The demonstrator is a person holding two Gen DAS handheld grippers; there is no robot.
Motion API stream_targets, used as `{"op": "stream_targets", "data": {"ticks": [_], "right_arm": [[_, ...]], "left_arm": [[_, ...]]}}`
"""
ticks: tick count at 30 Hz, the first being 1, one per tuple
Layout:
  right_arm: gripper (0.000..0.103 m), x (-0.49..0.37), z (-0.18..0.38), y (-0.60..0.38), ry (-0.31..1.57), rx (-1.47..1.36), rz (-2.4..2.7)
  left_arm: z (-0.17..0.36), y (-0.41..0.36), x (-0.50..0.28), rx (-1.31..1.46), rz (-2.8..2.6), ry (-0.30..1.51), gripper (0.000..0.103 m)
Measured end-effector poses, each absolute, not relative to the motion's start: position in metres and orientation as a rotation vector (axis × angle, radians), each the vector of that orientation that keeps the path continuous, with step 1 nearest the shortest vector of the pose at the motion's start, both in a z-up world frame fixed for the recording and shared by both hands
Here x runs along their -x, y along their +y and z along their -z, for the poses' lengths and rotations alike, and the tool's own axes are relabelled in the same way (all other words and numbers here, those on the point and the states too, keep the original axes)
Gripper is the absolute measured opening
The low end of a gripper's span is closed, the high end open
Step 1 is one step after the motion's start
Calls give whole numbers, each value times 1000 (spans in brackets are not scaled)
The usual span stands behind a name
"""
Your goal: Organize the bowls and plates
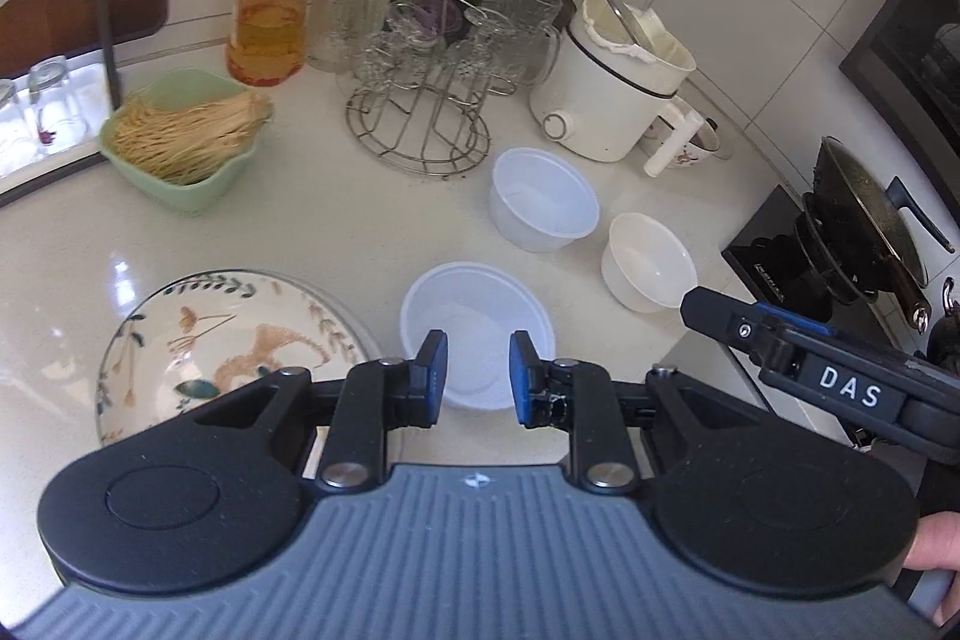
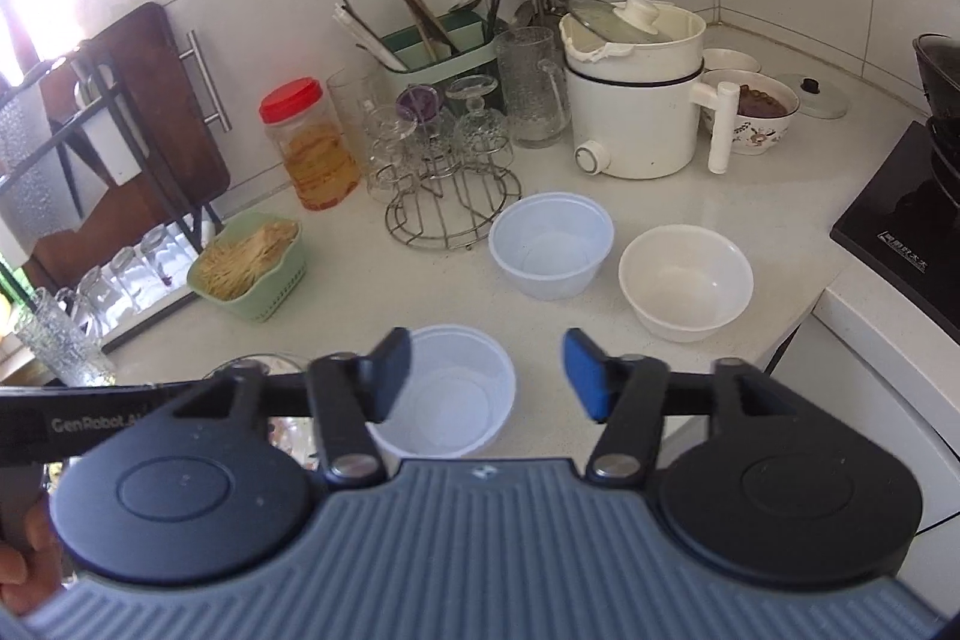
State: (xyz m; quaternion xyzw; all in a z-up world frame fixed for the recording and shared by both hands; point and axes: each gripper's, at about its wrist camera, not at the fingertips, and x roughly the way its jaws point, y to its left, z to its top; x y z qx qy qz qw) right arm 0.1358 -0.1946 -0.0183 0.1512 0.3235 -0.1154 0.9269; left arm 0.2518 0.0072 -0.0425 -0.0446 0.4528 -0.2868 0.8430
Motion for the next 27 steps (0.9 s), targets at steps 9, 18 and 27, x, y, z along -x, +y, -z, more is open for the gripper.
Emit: {"op": "stream_targets", "data": {"ticks": [9, 18, 27], "right_arm": [[79, -161, 41, -235, 685, -341, 227], [79, -203, 69, -291, 678, -375, 209], [77, -266, 99, -339, 713, -395, 181]], "left_arm": [[55, -36, -287, 56, 567, 949, 64], [85, -99, -333, 40, 569, 960, 64], [112, -135, -396, 134, 525, 1005, 62]]}}
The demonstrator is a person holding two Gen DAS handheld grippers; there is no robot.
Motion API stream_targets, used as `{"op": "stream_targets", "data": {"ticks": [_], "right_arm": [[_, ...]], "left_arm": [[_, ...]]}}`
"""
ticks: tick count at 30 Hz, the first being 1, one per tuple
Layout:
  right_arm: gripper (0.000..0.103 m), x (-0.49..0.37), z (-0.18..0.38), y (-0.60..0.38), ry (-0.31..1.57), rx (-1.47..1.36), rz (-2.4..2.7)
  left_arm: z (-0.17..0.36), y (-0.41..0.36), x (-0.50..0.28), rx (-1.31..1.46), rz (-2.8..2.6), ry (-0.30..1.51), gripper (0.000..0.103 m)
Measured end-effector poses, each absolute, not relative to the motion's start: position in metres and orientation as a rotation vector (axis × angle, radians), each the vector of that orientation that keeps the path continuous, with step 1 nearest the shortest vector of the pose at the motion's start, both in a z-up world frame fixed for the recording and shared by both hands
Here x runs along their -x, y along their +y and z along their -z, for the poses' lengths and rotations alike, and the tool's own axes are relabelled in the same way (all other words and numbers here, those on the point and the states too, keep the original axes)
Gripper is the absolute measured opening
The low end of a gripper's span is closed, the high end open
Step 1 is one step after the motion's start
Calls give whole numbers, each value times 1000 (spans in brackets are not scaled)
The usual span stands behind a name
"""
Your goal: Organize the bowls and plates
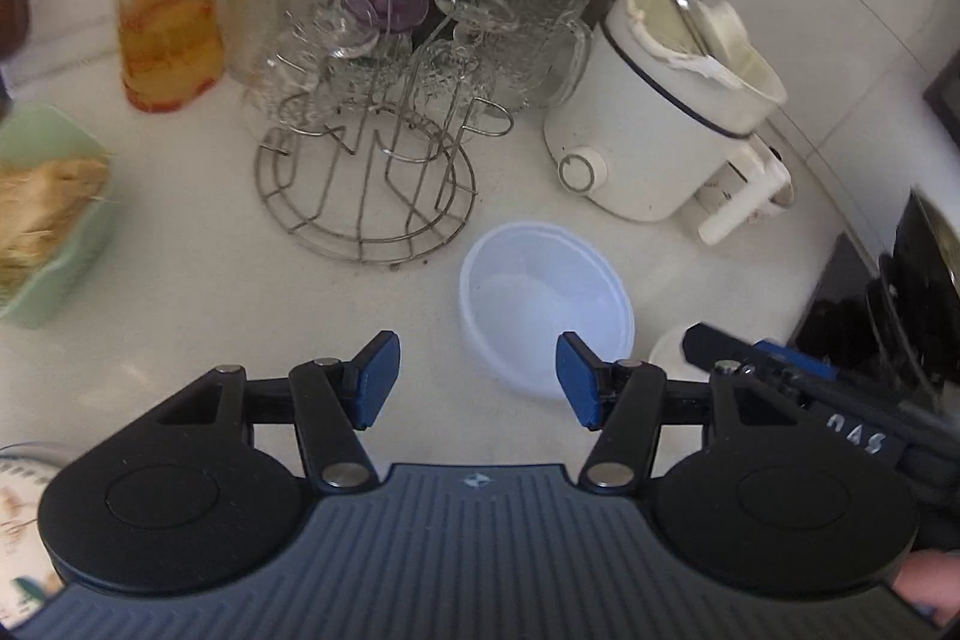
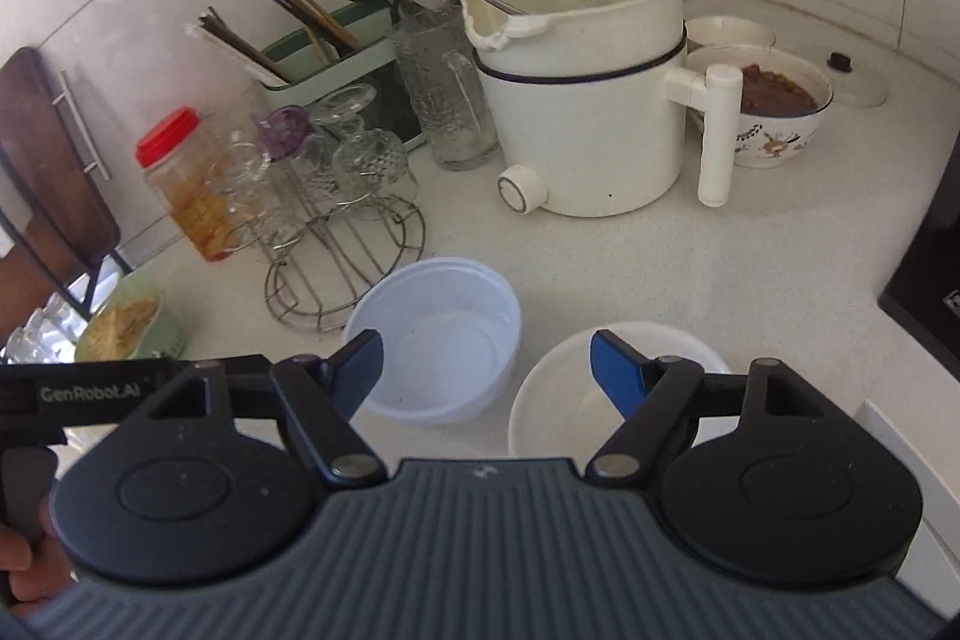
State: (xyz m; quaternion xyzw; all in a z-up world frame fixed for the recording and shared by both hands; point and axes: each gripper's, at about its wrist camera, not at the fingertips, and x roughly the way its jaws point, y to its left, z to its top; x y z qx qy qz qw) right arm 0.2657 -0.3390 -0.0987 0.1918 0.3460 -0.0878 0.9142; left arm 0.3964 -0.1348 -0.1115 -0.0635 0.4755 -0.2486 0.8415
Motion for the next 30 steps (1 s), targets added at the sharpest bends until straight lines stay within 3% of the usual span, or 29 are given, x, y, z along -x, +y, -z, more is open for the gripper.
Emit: {"op": "stream_targets", "data": {"ticks": [3, 7, 17, 18, 22, 30], "right_arm": [[72, -285, 110, -350, 724, -389, 161], [55, -308, 124, -362, 750, -389, 117], [53, -330, 148, -382, 798, -420, 94], [50, -331, 150, -382, 802, -419, 86], [17, -335, 155, -379, 818, -406, 43], [15, -330, 152, -373, 790, -437, -17]], "left_arm": [[122, -148, -417, 154, 529, 1008, 57], [136, -168, -434, 156, 529, 1038, 51], [156, -192, -448, 175, 521, 1091, 34], [158, -194, -449, 177, 521, 1091, 33], [163, -199, -450, 190, 535, 1100, 32], [150, -204, -449, 174, 541, 1070, 31]]}}
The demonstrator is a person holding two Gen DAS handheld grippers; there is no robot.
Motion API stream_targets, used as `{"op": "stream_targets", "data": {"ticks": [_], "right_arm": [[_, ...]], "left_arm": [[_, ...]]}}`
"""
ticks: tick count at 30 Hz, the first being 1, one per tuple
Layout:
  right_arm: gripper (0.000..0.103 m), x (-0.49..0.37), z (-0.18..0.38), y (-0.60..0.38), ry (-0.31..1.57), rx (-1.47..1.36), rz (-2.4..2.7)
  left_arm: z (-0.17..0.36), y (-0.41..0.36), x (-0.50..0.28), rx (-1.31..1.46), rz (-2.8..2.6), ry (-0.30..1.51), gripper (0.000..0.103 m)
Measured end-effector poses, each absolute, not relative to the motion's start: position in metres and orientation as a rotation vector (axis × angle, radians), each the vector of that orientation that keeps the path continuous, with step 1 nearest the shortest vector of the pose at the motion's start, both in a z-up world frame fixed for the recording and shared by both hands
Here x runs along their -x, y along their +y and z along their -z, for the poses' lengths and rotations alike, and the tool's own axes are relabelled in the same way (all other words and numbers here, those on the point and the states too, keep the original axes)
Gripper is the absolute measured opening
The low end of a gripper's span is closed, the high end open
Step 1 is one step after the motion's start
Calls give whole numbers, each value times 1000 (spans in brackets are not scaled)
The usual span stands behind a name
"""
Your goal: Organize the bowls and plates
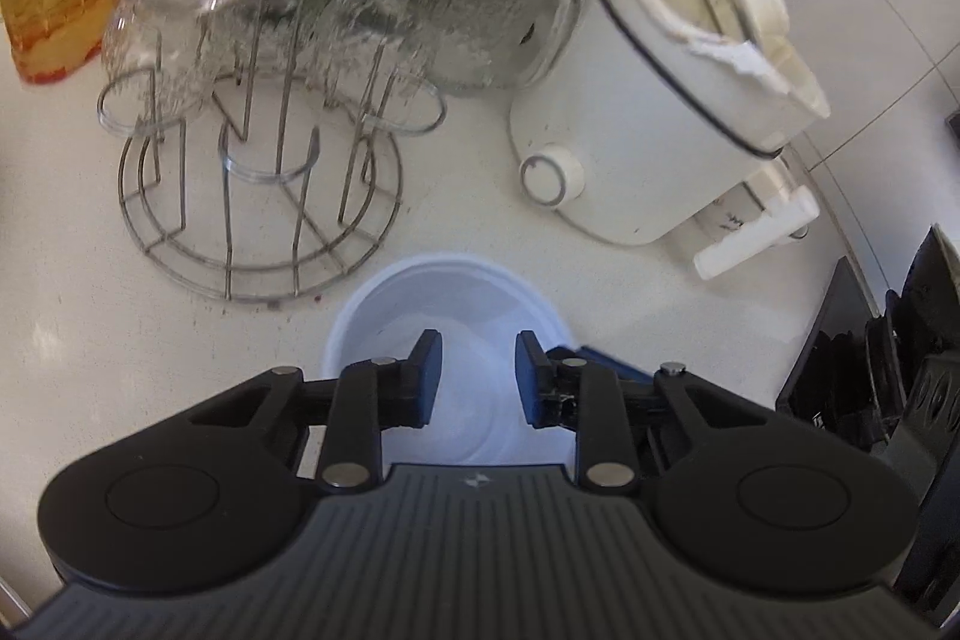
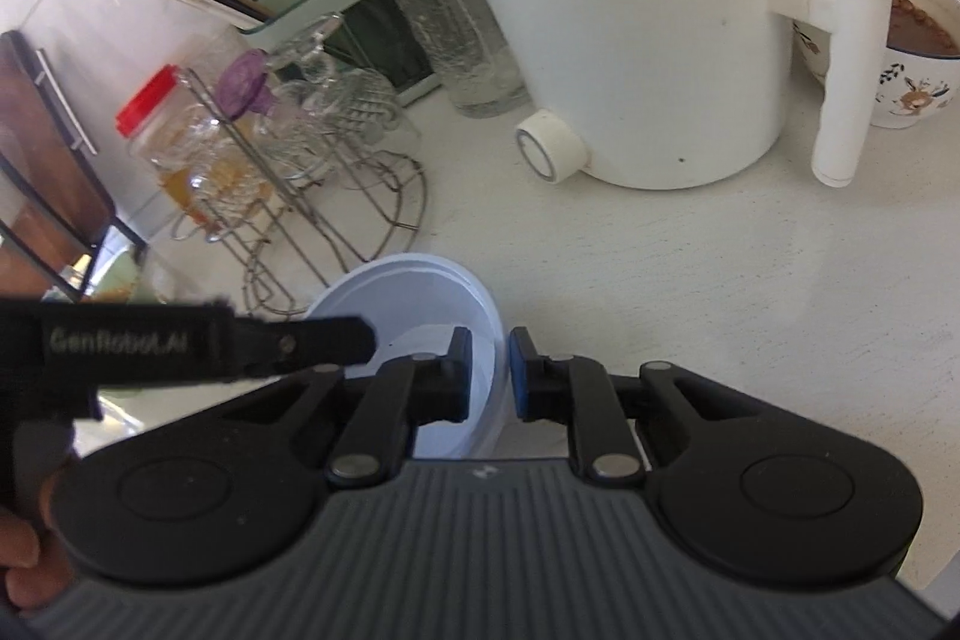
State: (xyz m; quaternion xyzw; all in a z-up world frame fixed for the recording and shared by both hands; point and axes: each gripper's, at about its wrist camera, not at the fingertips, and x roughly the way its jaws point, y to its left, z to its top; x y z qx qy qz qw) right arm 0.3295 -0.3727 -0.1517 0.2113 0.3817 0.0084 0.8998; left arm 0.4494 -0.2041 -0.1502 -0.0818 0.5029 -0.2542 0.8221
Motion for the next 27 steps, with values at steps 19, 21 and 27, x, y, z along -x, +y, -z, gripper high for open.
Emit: {"op": "stream_targets", "data": {"ticks": [19, 21, 27], "right_arm": [[8, -338, 155, -385, 823, -449, -11], [8, -340, 155, -386, 826, -452, -15], [8, -344, 151, -384, 836, -451, -21]], "left_arm": [[157, -174, -458, 140, 398, 1091, 45], [163, -178, -460, 141, 411, 1107, 34], [164, -182, -461, 149, 435, 1121, 31]]}}
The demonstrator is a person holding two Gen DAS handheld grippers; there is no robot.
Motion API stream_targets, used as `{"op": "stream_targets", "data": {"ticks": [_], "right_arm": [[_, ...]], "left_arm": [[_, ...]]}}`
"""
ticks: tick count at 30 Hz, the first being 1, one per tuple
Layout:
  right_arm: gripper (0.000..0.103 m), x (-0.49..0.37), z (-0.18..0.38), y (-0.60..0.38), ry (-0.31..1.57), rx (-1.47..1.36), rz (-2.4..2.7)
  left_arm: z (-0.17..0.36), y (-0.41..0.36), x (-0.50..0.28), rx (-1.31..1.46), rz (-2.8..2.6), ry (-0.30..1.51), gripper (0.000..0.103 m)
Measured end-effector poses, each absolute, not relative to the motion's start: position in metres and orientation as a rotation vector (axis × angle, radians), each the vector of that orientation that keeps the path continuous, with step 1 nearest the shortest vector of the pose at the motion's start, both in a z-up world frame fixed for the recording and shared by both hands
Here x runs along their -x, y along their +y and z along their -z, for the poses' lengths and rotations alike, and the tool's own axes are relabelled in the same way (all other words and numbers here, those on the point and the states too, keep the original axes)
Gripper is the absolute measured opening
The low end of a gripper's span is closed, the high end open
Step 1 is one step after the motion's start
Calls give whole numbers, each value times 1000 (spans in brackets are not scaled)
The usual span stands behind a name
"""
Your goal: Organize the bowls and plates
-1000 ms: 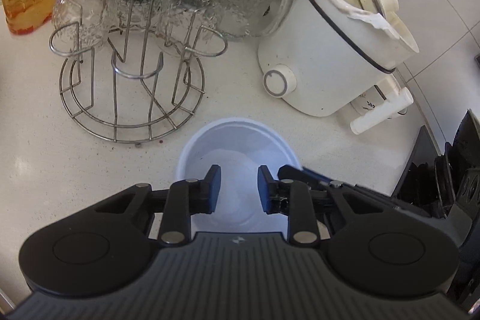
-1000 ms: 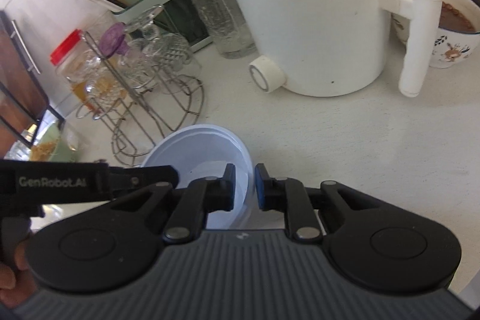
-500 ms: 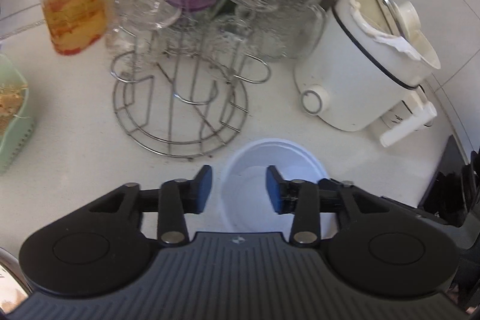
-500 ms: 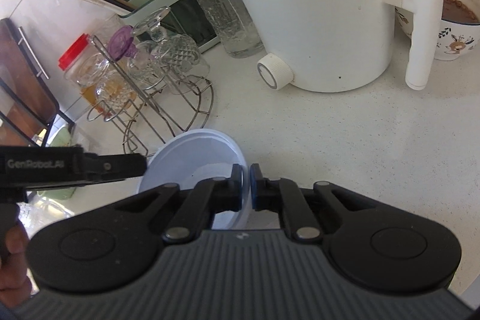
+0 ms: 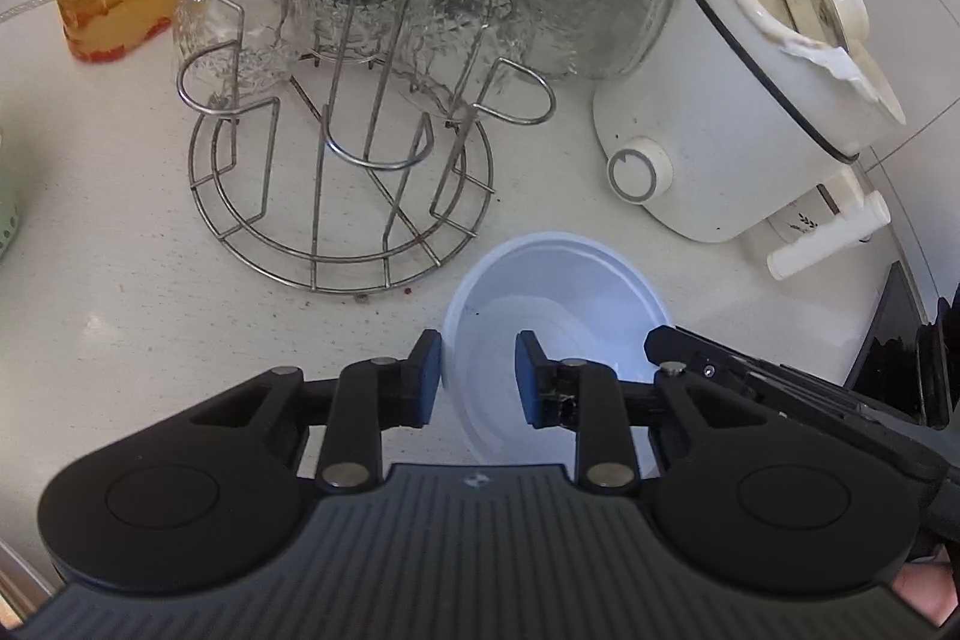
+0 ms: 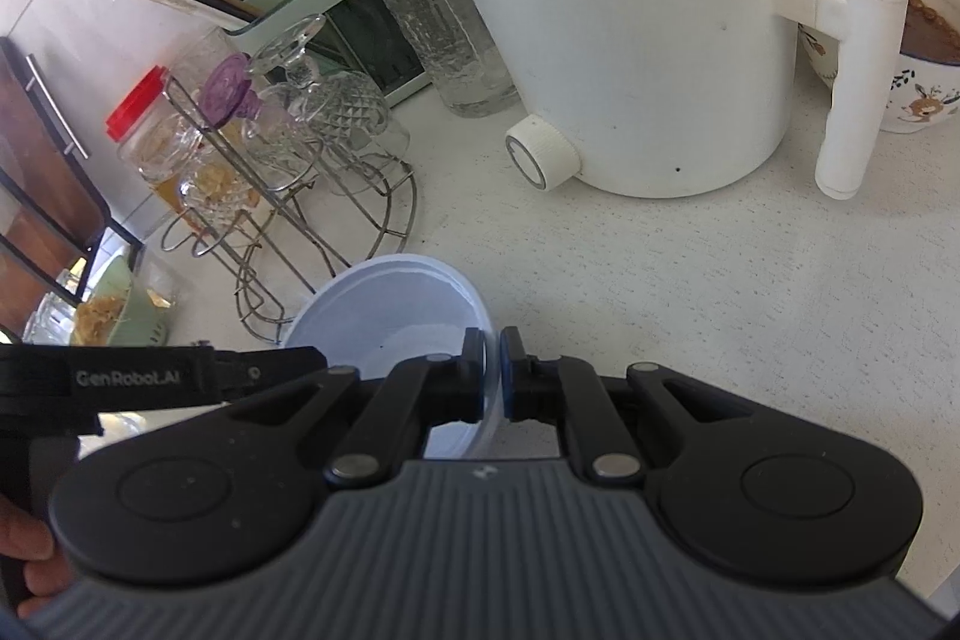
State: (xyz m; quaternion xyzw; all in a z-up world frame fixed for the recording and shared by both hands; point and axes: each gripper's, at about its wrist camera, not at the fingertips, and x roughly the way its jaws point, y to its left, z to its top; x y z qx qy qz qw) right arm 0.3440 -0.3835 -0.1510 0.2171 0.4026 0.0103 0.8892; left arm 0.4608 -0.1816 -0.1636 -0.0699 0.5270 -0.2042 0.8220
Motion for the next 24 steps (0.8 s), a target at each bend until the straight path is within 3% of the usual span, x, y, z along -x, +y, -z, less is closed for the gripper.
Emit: {"op": "stream_targets", "data": {"ticks": [24], "right_arm": [[8, -294, 56, -341, 783, -492, -39]], "left_arm": [[57, -139, -398, 149, 436, 1034, 31]]}}
